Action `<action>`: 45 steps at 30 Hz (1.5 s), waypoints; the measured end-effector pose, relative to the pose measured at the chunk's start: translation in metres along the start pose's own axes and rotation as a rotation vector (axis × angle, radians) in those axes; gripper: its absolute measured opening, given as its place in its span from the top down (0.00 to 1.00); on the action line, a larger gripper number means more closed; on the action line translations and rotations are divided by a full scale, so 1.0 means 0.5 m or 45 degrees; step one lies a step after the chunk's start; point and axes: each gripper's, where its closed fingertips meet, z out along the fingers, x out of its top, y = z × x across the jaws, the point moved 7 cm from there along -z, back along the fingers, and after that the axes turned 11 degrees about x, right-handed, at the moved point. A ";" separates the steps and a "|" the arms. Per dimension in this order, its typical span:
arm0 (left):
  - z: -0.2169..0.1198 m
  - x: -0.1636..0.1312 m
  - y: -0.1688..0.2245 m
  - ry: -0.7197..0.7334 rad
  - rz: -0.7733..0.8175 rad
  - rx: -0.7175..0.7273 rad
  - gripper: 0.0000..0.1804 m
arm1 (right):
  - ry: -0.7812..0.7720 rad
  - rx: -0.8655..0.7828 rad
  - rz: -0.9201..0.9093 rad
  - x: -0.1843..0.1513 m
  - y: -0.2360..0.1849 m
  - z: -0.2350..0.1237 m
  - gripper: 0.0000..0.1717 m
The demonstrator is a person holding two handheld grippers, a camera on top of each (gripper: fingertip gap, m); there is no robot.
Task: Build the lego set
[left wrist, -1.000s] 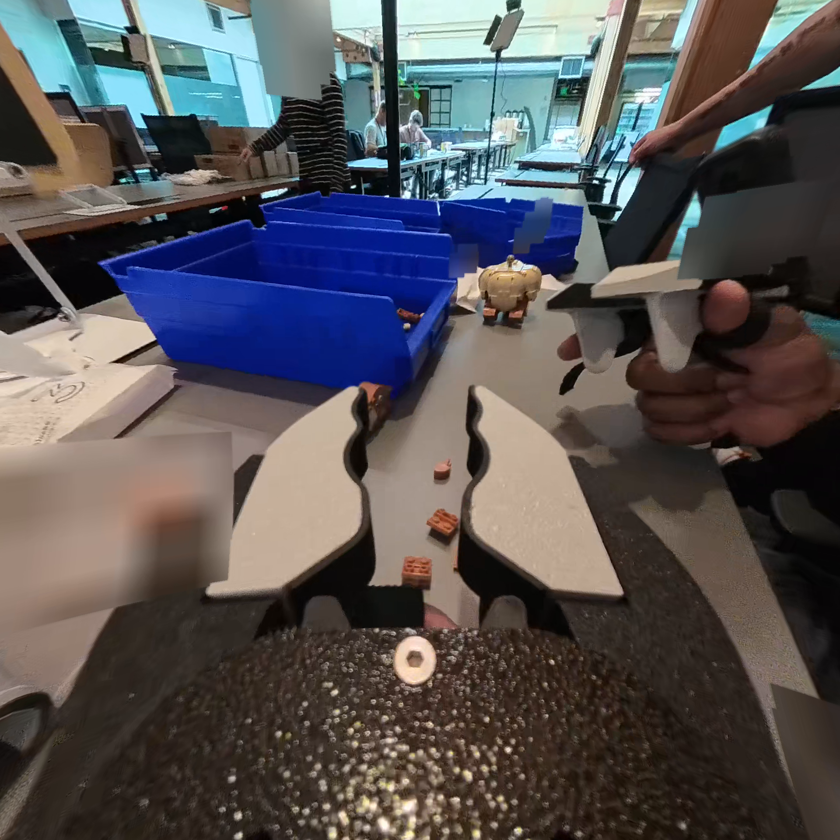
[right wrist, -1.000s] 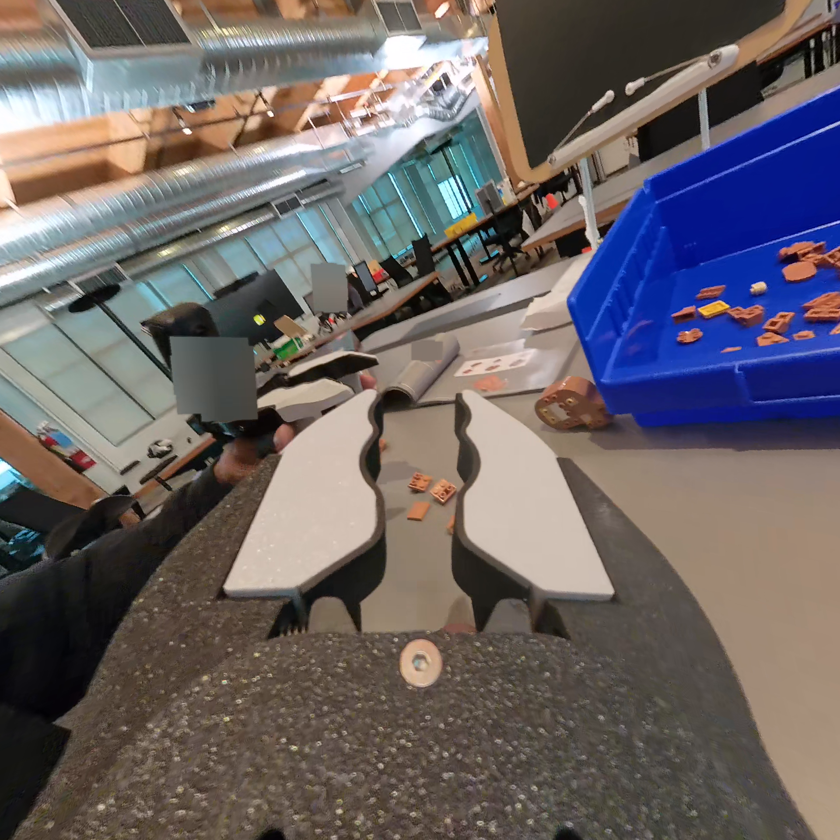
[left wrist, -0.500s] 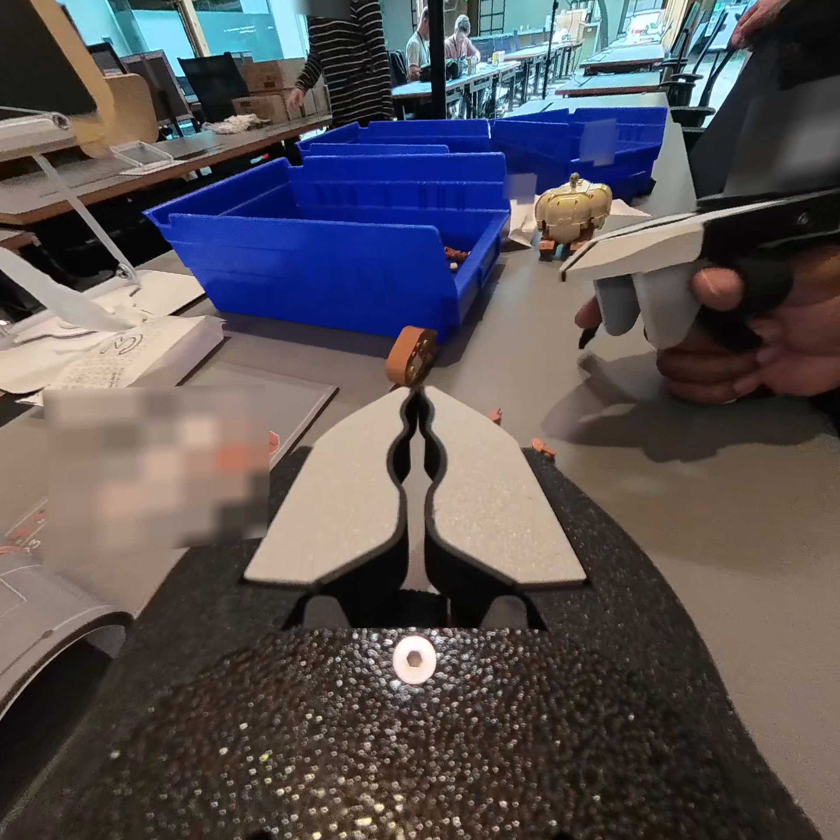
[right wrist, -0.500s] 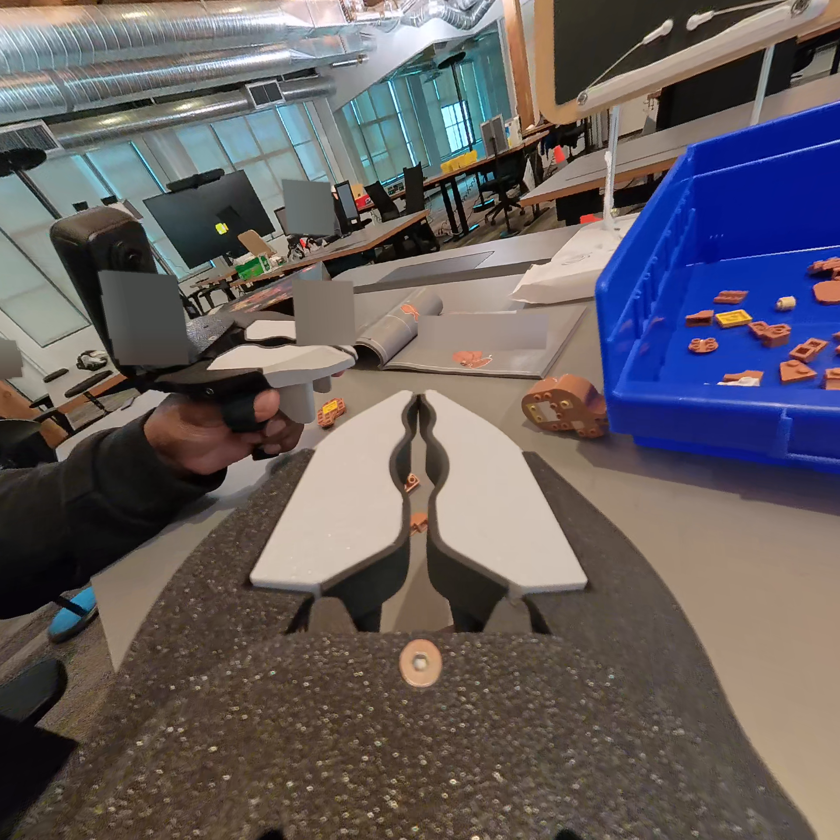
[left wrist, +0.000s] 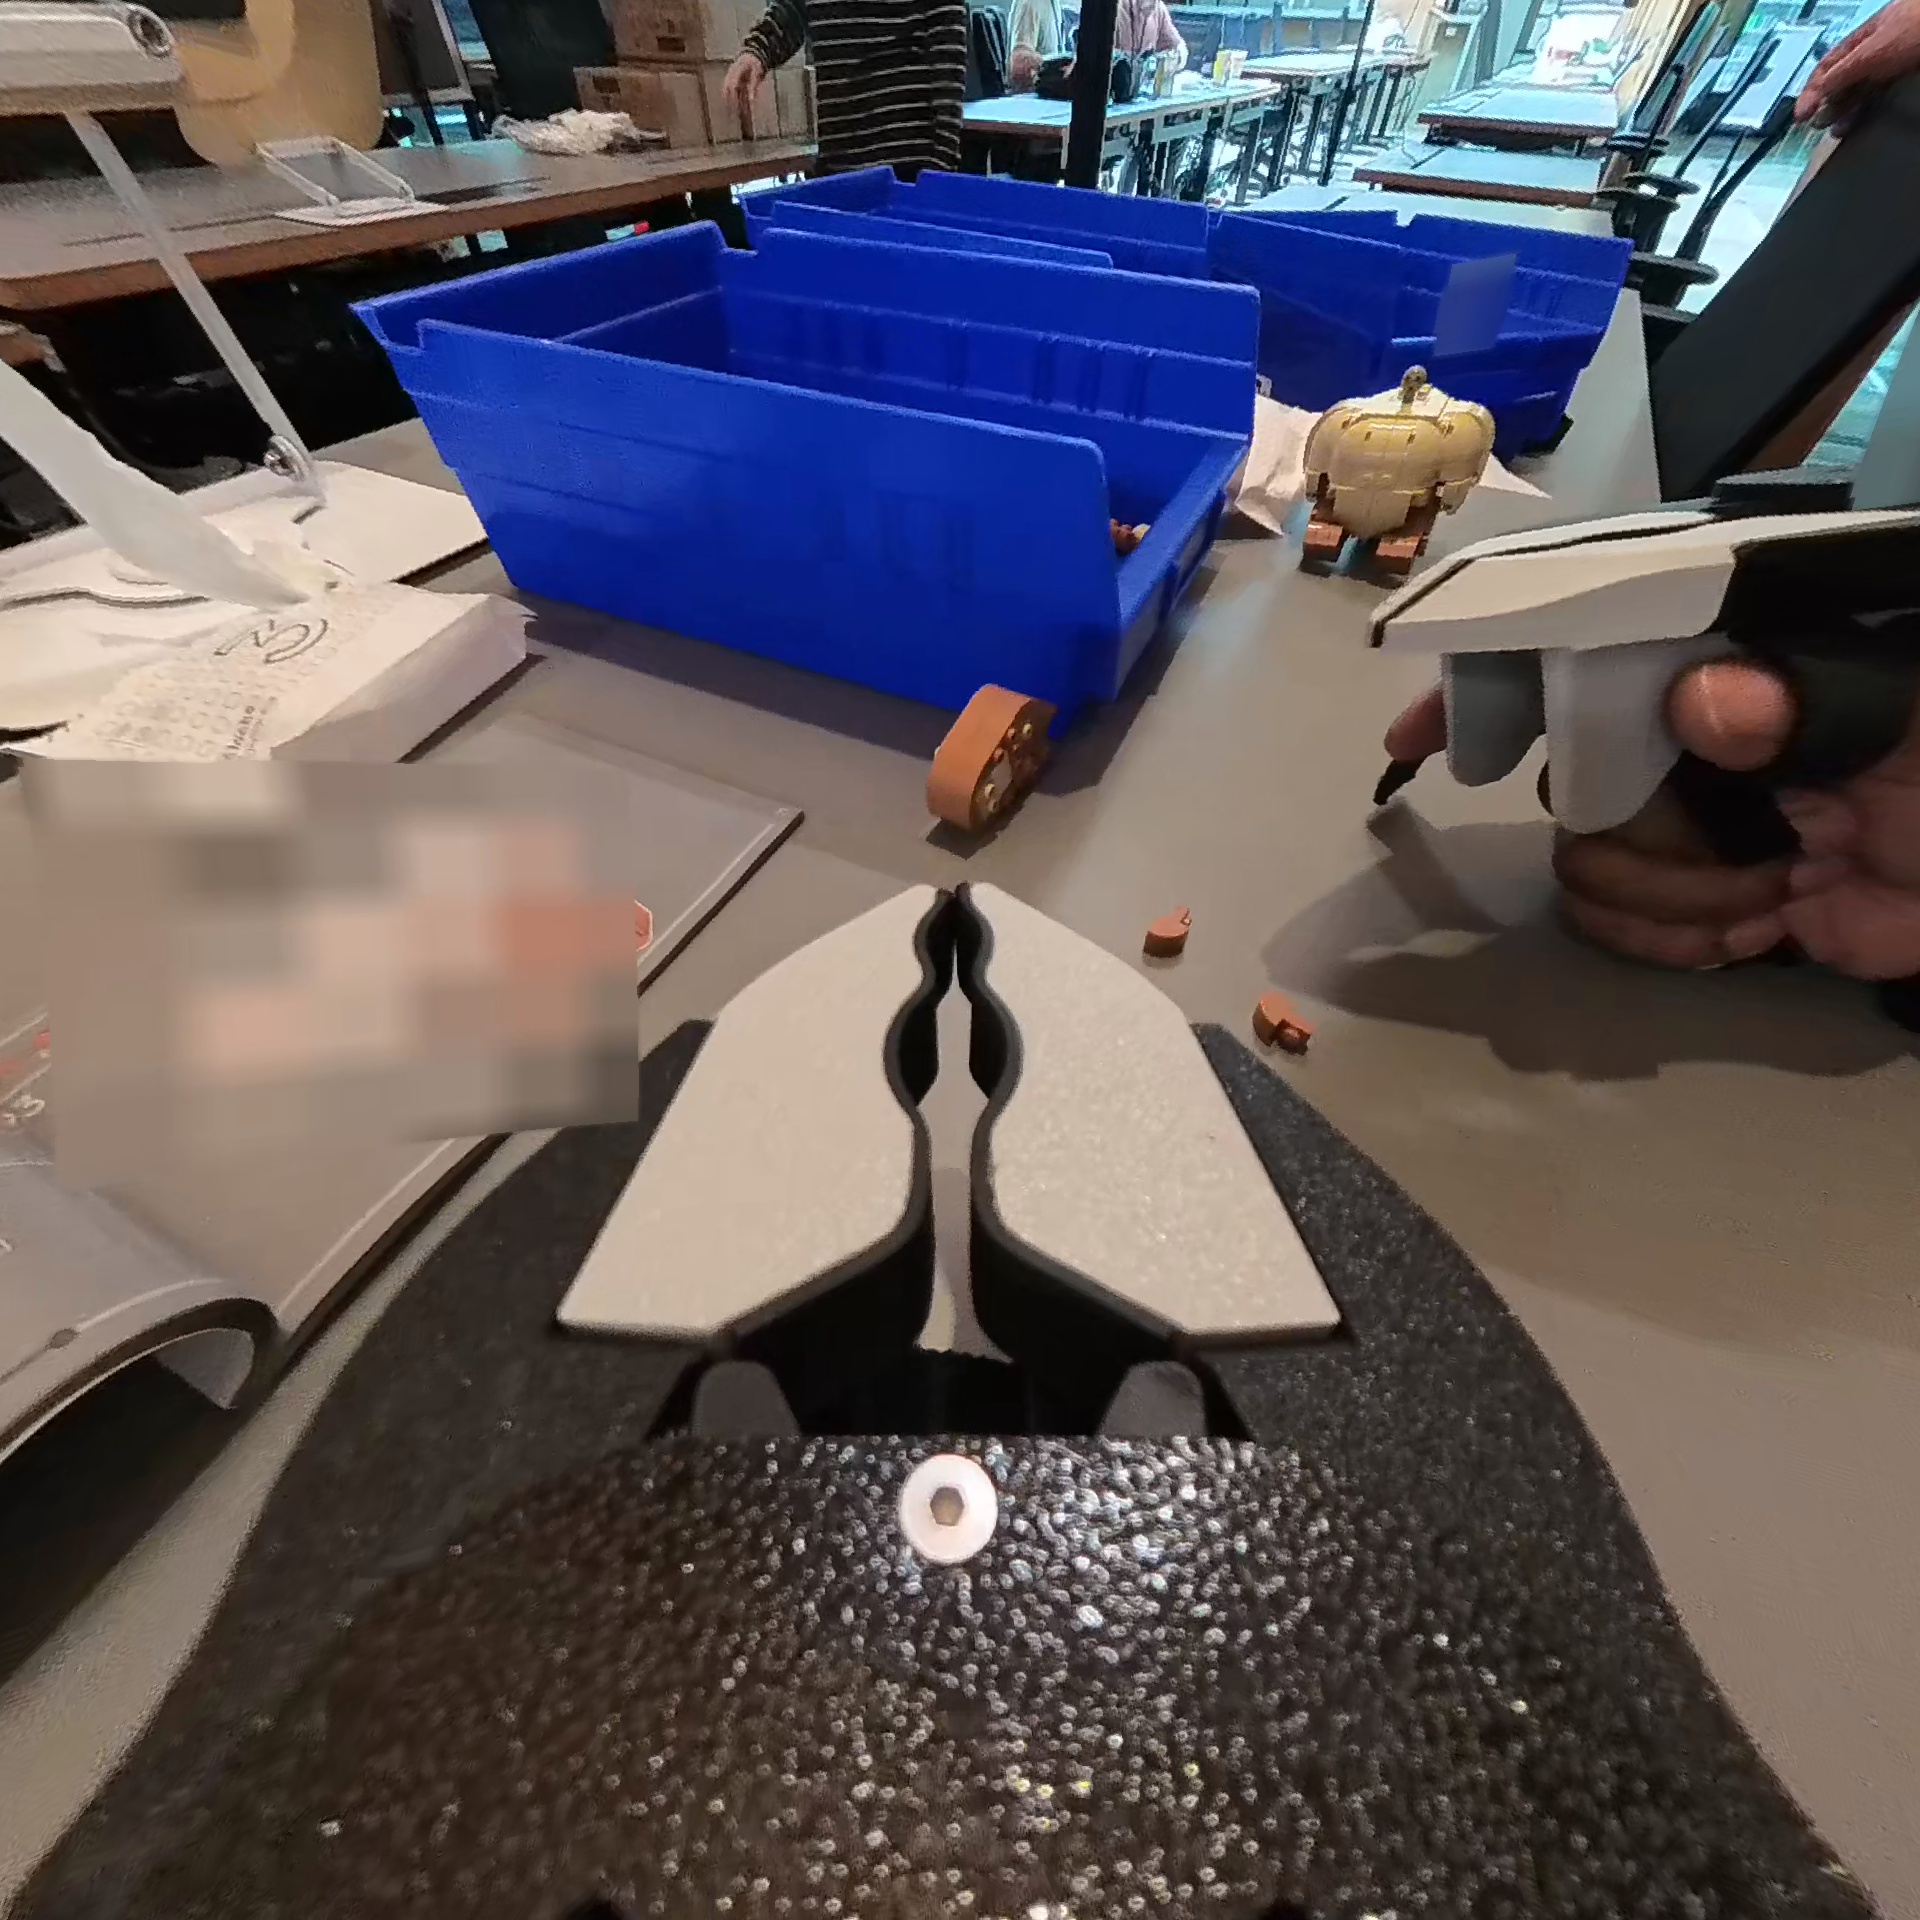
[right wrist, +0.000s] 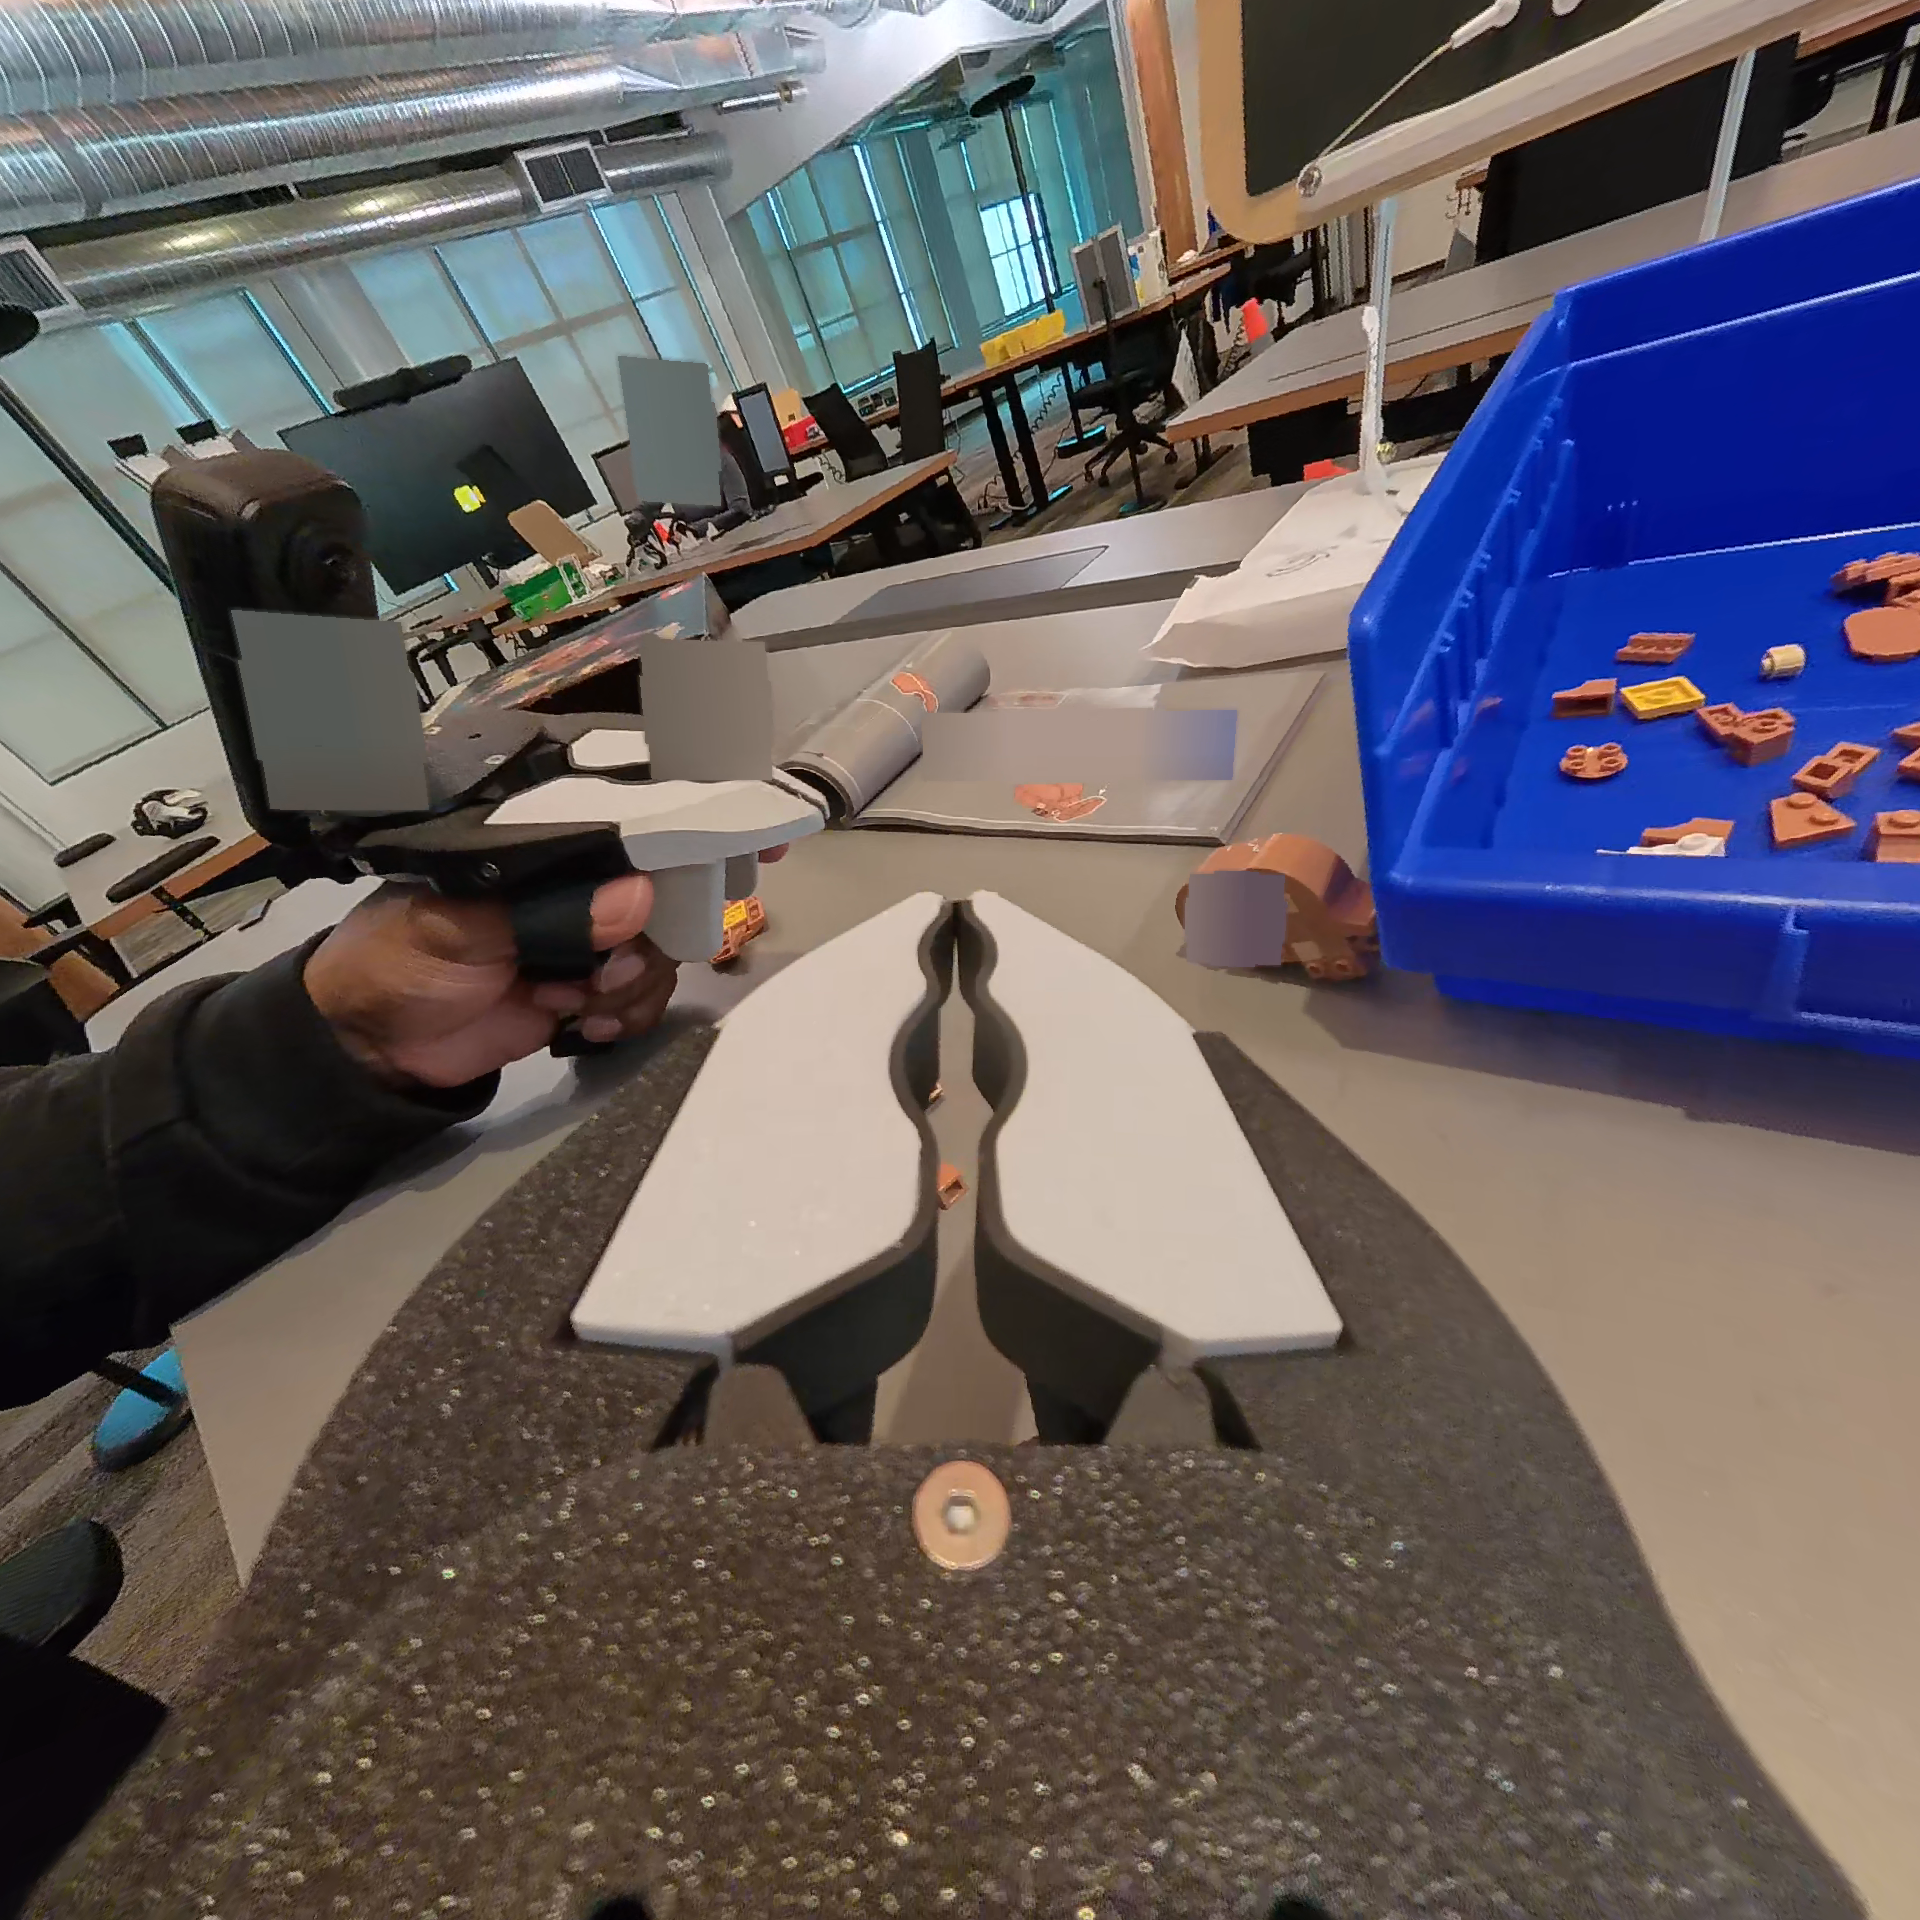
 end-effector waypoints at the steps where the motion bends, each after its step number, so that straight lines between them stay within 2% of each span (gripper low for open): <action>1: 0.000 0.000 0.001 0.000 -0.005 -0.003 1.00 | -0.004 0.001 0.002 0.000 0.000 0.001 1.00; 24: -0.011 0.011 0.009 0.130 -0.003 0.040 1.00 | 0.060 0.004 -0.024 0.004 -0.005 -0.010 1.00; 38: -0.016 0.016 0.032 0.170 -0.003 0.000 1.00 | 0.108 0.006 -0.052 0.007 -0.010 -0.018 1.00; 40: -0.012 0.027 0.032 0.182 -0.101 -0.036 1.00 | 0.148 0.045 -0.015 0.014 -0.005 -0.020 1.00; 43: -0.019 0.068 0.040 0.236 -0.519 -0.250 1.00 | 0.337 0.209 0.263 0.037 0.003 -0.035 0.99; 45: -0.031 0.092 0.043 0.344 -0.662 -0.270 1.00 | 0.385 0.242 0.312 0.041 -0.006 -0.043 0.93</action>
